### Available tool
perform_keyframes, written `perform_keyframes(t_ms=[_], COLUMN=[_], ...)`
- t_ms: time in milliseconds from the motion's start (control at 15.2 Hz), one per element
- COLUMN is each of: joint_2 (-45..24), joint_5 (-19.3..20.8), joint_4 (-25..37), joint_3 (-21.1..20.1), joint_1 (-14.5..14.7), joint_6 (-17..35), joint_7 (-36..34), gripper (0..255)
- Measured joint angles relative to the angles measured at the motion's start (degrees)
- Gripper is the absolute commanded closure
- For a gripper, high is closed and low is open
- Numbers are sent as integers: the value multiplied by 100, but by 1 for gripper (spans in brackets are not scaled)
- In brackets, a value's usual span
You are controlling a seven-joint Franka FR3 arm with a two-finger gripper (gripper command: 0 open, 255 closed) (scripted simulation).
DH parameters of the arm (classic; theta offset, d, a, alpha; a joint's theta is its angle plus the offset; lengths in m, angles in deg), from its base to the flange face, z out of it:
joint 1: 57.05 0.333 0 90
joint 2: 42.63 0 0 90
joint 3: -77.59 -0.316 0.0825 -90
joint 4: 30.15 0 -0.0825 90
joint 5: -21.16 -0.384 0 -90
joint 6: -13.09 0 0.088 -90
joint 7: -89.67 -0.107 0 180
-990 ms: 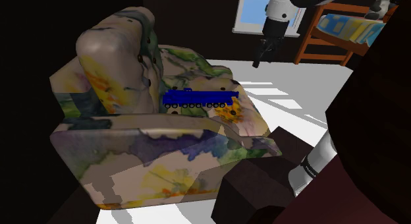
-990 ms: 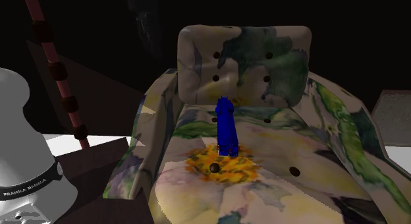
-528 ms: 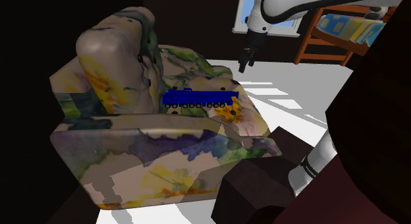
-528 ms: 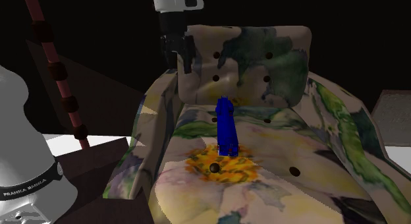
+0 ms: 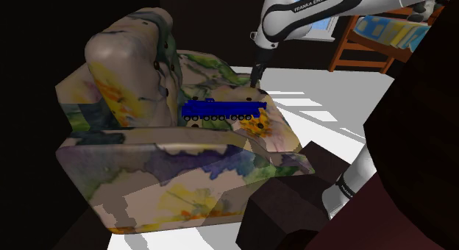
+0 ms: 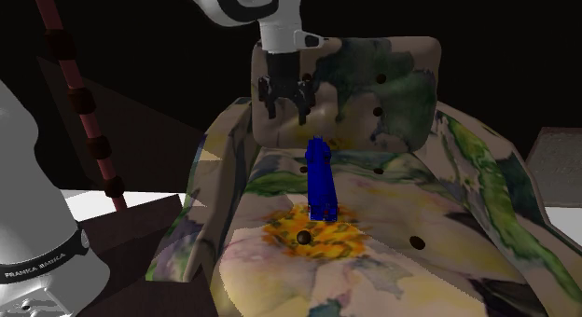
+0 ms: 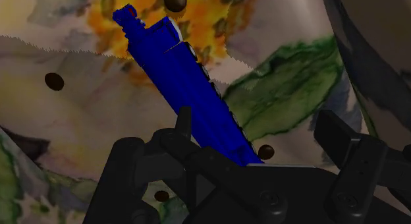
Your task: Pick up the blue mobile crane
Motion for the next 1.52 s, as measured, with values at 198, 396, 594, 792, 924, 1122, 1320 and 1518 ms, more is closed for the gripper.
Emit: perform_keyframes(t_ms=[198,396,594,792,924,1122,1320,1518], joint_2=[-710,-1328,-1960,-2599,-3062,-3529,-3710,-3845], joint_5=[-183,-361,-520,-639,-683,-715,-733,-753], joint_4=[426,840,1317,1879,2333,2792,2817,2784], joint_3=[55,6,-81,-204,-311,-417,-449,-462], joint_1=[41,80,73,37,36,-4,-1,-9], joint_6=[274,469,616,685,689,689,845,1013], joint_7=[634,1164,1688,2177,2433,2752,2799,2826], gripper=[0,0,0,0,0,0,0,0])
